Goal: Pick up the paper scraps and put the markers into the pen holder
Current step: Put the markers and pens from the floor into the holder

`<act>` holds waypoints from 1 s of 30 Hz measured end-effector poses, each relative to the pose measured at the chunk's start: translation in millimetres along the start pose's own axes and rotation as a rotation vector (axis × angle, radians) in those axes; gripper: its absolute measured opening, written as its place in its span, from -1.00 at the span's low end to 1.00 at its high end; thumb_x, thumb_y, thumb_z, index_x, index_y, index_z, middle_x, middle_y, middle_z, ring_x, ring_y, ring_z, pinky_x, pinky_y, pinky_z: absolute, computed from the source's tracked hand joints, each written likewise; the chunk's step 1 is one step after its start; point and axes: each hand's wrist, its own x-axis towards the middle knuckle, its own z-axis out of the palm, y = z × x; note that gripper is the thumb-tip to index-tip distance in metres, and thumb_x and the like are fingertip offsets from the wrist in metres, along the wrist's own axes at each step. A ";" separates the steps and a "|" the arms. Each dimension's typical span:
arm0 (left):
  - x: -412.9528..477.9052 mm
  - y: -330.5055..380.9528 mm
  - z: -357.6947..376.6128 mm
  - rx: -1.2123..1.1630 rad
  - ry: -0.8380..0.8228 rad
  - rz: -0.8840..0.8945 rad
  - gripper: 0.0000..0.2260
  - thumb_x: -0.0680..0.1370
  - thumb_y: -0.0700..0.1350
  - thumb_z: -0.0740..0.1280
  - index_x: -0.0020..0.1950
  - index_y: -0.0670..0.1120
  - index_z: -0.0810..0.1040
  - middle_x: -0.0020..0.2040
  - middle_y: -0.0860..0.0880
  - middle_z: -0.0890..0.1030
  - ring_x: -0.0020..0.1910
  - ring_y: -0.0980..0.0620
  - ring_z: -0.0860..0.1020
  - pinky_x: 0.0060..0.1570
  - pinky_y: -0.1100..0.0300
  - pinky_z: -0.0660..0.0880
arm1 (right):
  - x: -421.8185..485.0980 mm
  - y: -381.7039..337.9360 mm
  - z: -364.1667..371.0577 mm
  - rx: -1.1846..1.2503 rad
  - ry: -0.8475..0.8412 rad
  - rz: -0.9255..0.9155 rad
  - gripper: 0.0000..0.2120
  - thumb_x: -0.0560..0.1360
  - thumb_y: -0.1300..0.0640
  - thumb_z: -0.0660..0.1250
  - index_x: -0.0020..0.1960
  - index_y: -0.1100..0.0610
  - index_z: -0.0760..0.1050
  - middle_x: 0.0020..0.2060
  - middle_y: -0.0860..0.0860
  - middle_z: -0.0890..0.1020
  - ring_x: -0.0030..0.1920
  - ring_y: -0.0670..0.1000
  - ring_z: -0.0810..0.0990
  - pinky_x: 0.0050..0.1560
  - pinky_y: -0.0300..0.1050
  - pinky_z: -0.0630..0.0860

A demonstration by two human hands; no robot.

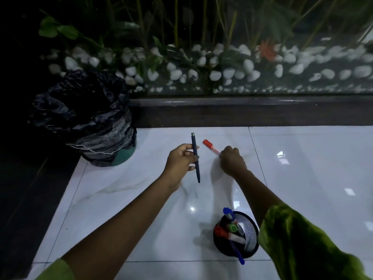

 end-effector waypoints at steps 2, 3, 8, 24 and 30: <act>-3.9 2.7 1.6 0.015 -0.015 0.011 -0.77 0.52 -0.32 0.26 0.14 -0.13 0.54 -0.24 0.00 0.54 -0.04 -0.04 0.54 -0.05 0.13 0.52 | -17.5 11.5 5.5 -0.057 0.066 -0.069 -0.80 0.56 0.25 0.14 0.11 0.28 0.46 0.03 0.18 0.52 0.06 0.14 0.46 -0.09 -0.07 0.43; -8.0 3.4 2.0 0.022 -0.023 0.017 -0.77 0.52 -0.33 0.26 0.12 -0.12 0.54 -0.25 -0.01 0.53 -0.06 -0.03 0.54 -0.07 0.16 0.51 | -26.3 18.0 7.1 -0.048 0.073 -0.069 -0.83 0.55 0.26 0.15 0.07 0.26 0.46 0.00 0.18 0.54 0.03 0.14 0.47 -0.15 -0.09 0.39; -37.3 6.1 6.8 0.021 -0.071 0.061 -0.80 0.49 -0.34 0.29 0.04 -0.10 0.55 -0.29 0.00 0.51 -0.09 -0.03 0.54 -0.10 0.16 0.48 | -76.2 34.7 -19.7 0.489 0.073 0.101 -0.84 0.43 0.34 0.30 -0.14 0.15 0.35 -0.20 0.14 0.56 -0.26 0.10 0.47 -0.37 -0.16 0.35; -139.5 -28.5 39.0 0.546 -0.363 0.258 -0.79 0.45 -0.31 0.35 -0.22 0.01 0.54 -0.17 0.01 0.57 -0.14 0.06 0.54 0.00 0.14 0.50 | -230.6 35.4 -43.0 0.693 0.087 0.046 -0.90 0.48 0.14 0.32 -0.10 0.17 0.51 -0.17 0.08 0.62 -0.13 0.08 0.57 -0.09 -0.12 0.47; -142.0 -39.0 34.7 0.747 -0.366 0.334 -0.87 0.50 -0.31 0.29 -0.11 -0.14 0.61 -0.08 -0.01 0.55 -0.08 0.03 0.54 -0.02 0.26 0.44 | -235.3 33.0 -37.7 0.745 0.106 0.090 -0.89 0.43 0.15 0.35 -0.07 0.15 0.50 -0.13 0.04 0.61 -0.20 0.03 0.54 -0.19 -0.13 0.43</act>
